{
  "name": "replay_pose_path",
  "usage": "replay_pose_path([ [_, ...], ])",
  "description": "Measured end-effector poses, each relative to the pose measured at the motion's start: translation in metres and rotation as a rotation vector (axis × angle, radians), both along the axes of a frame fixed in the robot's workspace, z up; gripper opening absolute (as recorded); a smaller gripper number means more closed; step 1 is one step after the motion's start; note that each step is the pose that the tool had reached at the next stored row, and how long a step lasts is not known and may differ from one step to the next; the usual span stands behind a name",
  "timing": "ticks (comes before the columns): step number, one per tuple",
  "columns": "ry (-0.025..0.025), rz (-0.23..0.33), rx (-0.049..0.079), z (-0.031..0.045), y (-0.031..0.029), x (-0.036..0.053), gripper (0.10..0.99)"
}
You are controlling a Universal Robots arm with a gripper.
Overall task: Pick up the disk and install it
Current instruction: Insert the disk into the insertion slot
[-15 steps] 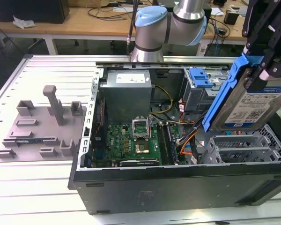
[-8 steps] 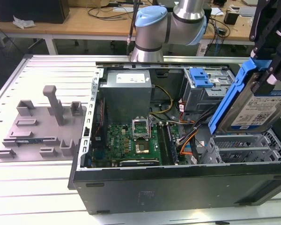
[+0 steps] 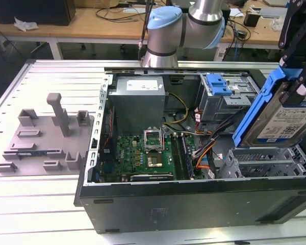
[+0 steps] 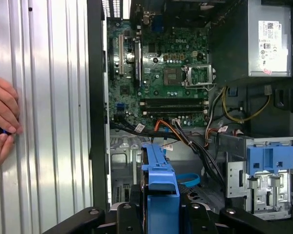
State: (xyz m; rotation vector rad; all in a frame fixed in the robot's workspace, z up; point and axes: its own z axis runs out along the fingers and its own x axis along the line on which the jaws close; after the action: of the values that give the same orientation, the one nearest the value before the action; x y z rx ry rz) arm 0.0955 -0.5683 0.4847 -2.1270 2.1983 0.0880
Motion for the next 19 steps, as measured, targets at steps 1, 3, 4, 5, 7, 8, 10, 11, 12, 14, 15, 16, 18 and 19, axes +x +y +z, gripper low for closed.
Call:
replay_pose_path([
  [1, 0.0, -0.005, 0.0, -0.0002, 0.0, 0.0007, 0.369],
  [3, 0.0, -0.013, 0.0, -0.0009, 0.0, 0.002, 0.369],
  [4, 0.0, -0.018, 0.0, -0.0011, 0.0, 0.0024, 0.369],
  [5, 0.0, -0.021, 0.0, -0.0013, 0.0, 0.0028, 0.369],
  [7, 0.0, -0.023, 0.0, -0.0018, 0.0, 0.0033, 0.369],
  [8, 0.0, -0.023, 0.0, -0.0019, 0.0, 0.0034, 0.369],
  [10, 0.0, -0.023, 0.0, -0.0023, 0.0, 0.0041, 0.369],
  [11, 0.0, -0.023, 0.0, -0.0025, 0.0, 0.0043, 0.369],
  [12, -0.0001, -0.021, 0.0, -0.0028, 0.0, 0.0047, 0.369],
  [14, 0.0, -0.018, 0.0, -0.0034, 0.0003, 0.0051, 0.369],
  [15, 0.0, -0.014, 0.0, -0.0036, 0.001, 0.0054, 0.369],
  [16, 0.0, -0.01, 0.0, -0.0039, 0.0017, 0.0057, 0.369],
  [18, 0.0, 0.002, 0.0, -0.0044, 0.0034, 0.0062, 0.369],
  [19, 0.0, 0.015, 0.0, -0.005, 0.0039, 0.0068, 0.369],
])
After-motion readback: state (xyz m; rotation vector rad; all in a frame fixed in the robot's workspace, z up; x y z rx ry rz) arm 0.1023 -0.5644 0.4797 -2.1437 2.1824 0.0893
